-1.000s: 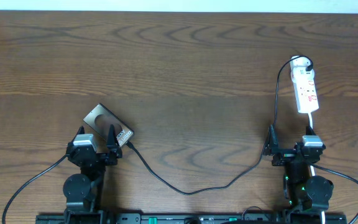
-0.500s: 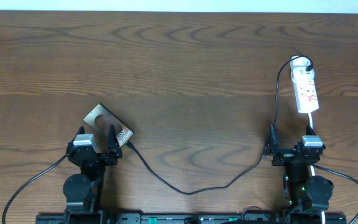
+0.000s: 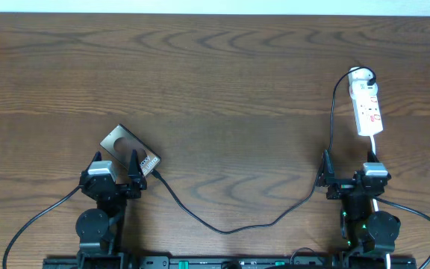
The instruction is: Plug charger to phone and switch on socket
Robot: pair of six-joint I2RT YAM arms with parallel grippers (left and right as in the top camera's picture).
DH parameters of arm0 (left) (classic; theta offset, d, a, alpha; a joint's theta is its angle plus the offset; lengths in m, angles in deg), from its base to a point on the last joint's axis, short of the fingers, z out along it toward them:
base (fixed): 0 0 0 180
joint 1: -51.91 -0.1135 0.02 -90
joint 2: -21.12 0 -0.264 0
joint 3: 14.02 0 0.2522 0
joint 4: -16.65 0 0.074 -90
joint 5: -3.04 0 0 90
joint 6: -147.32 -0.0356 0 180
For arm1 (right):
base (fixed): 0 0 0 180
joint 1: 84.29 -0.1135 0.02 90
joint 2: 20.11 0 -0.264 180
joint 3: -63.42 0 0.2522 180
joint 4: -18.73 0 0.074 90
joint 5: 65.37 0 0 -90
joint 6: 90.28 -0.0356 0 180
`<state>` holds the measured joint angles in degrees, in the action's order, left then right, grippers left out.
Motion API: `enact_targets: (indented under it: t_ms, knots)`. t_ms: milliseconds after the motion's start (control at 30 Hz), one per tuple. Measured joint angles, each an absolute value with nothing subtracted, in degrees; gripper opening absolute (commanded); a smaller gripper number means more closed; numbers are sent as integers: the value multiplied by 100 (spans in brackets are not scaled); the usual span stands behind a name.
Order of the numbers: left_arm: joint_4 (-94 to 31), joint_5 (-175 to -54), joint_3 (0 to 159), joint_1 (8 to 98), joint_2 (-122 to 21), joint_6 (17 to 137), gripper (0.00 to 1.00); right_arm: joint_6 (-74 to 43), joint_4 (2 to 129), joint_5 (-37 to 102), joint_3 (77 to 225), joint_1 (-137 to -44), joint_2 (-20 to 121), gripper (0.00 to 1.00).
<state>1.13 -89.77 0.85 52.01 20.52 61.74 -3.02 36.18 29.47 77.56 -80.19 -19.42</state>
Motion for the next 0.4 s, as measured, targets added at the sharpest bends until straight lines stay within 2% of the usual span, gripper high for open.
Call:
enact_targets:
  t_ms: [400]
  knots:
    - [113,-8977,87,5201,2052,6174,81,-302,3618,2947,7756,-8019,-1942,99]
